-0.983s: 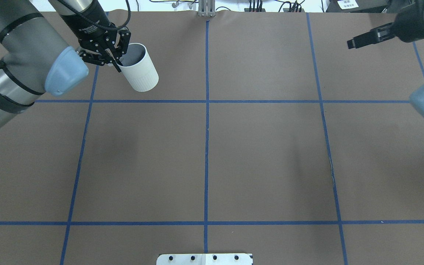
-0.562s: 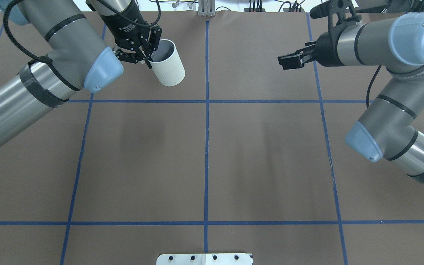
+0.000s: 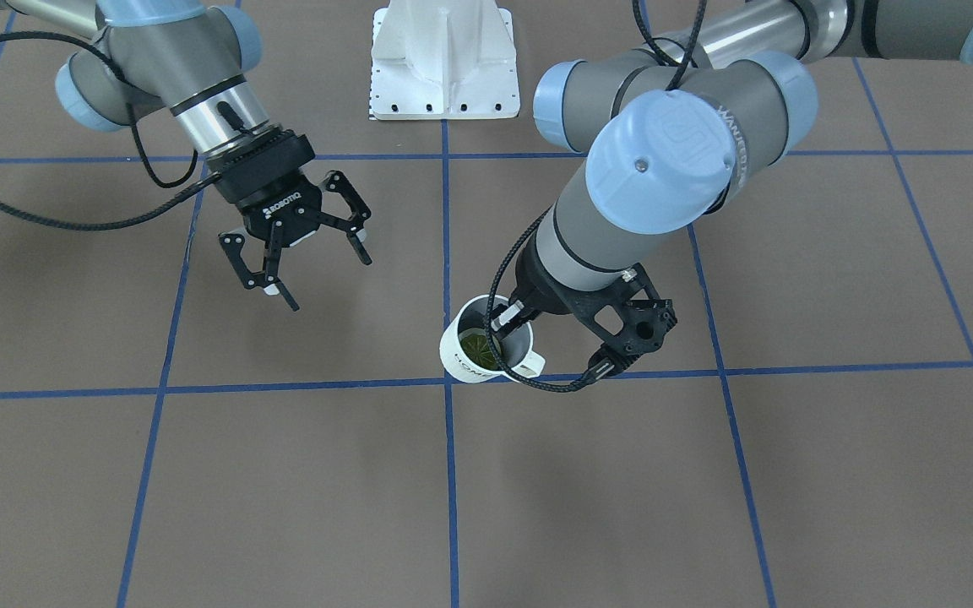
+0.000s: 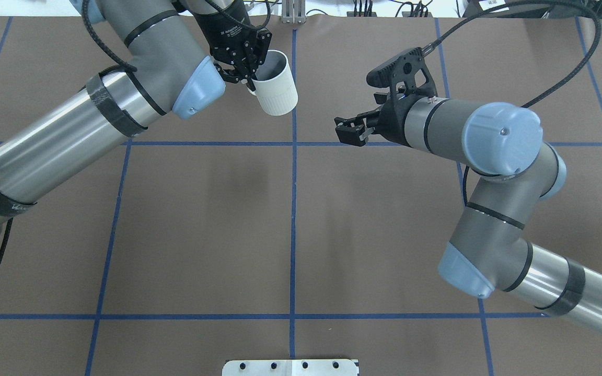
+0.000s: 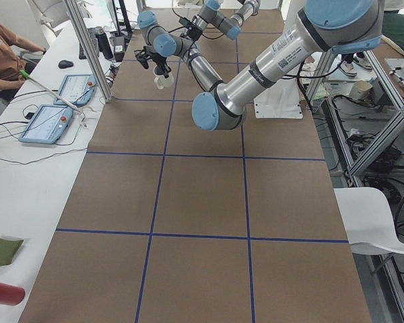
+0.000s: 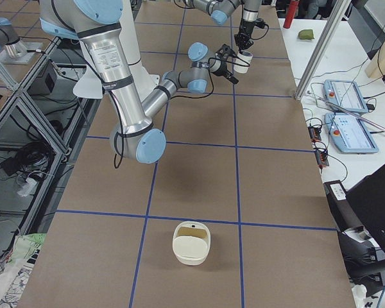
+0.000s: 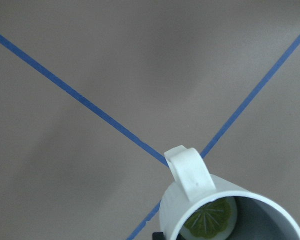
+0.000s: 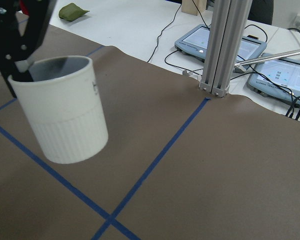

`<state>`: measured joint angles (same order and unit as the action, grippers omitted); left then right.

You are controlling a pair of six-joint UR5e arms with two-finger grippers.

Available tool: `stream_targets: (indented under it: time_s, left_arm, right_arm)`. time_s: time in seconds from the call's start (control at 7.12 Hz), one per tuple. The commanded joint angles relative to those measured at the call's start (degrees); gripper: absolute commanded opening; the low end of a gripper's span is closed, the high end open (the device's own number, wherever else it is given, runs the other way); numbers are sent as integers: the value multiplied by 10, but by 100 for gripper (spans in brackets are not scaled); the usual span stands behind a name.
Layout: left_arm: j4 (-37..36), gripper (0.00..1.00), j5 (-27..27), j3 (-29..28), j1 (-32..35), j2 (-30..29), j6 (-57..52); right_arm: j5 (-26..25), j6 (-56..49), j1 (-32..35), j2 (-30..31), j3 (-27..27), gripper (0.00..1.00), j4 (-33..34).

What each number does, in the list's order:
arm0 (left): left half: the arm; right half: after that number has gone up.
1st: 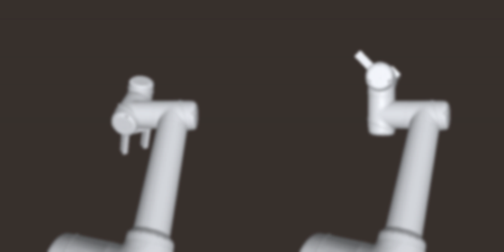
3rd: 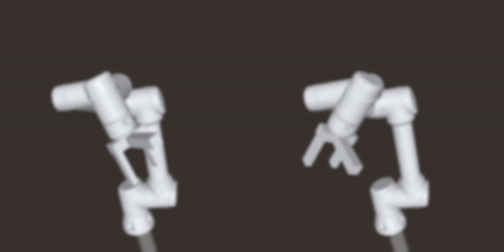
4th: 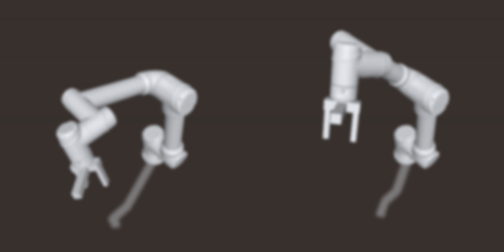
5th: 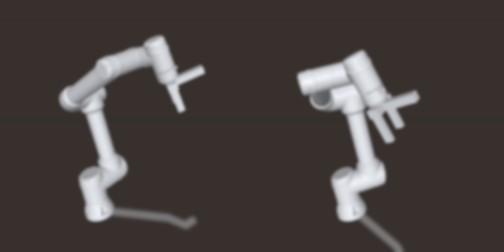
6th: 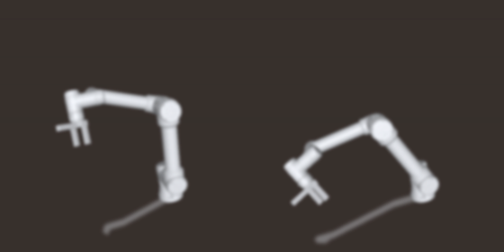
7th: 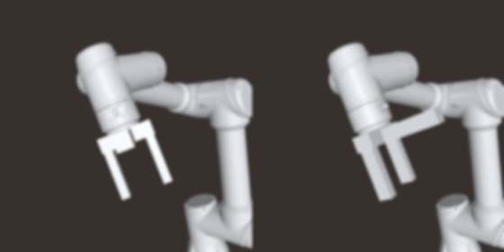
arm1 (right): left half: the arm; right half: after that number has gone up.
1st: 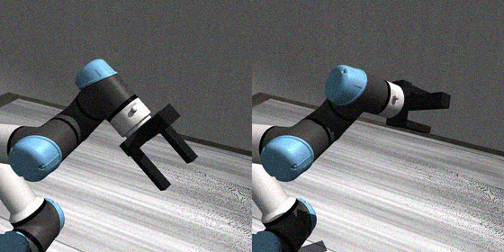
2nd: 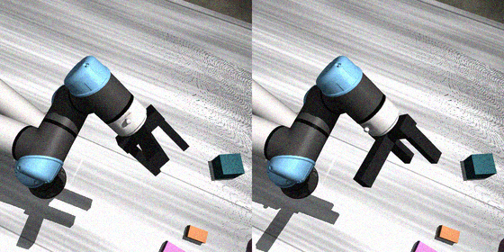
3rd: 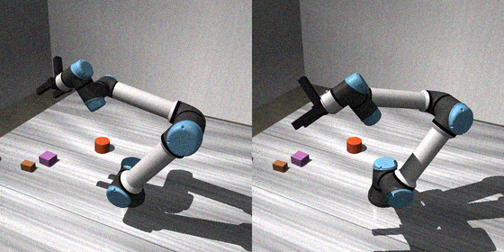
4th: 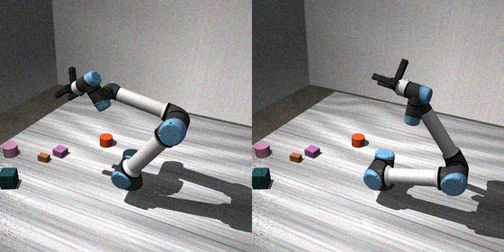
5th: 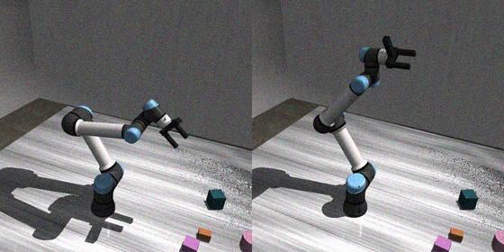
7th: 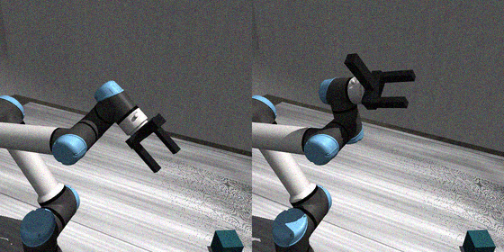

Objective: Left arm hands cup to right arm to dump lemon

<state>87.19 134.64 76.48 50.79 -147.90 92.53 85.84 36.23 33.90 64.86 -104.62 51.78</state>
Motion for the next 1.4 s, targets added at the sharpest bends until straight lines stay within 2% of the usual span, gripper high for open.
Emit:
stream_targets:
  time_s: [0.0, 0.42, 0.84, 1.26]
  left_arm:
    - [27, 0, 2, -9, -10, -5, 4]
    - [27, 0, 8, -8, -22, -13, 0]
    - [25, 0, 50, -3, -39, -20, 5]
    - [18, 0, 61, 17, -49, -20, 5]
  right_arm:
    - [-72, 1, -47, -12, -1, 99, 0]
    - [-73, -1, -52, -15, 4, 99, 1]
    - [-74, -1, -54, -15, 6, 99, 1]
    - [-79, 0, -59, -15, 7, 99, 0]
